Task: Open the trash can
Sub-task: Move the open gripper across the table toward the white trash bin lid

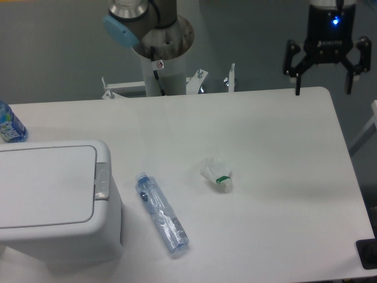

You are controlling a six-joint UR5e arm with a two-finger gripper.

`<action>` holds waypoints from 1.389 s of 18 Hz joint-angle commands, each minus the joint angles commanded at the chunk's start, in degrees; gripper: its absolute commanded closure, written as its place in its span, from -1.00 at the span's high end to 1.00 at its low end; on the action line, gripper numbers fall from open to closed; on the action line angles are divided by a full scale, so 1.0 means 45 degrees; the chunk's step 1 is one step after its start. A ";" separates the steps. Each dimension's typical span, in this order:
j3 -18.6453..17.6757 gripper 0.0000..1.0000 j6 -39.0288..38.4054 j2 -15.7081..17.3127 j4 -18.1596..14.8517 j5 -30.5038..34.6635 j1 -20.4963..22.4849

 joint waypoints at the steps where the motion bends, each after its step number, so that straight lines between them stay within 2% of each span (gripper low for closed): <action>1: 0.0020 1.00 -0.0001 -0.0039 0.0020 0.0157 -0.0118; 7: -0.0019 1.00 -0.0466 0.0058 0.0020 0.0061 -0.0197; 13: 0.0176 1.00 -0.4897 -0.0508 0.0311 -0.1813 -0.0606; 18: 0.0156 1.00 -0.6248 -0.0800 0.0410 -0.1834 -0.2089; 23: 0.0195 1.00 -0.6719 -0.1542 0.1970 -0.1795 -0.3944; 25: 0.0331 1.00 -0.6952 -0.1777 0.2245 -0.1795 -0.4666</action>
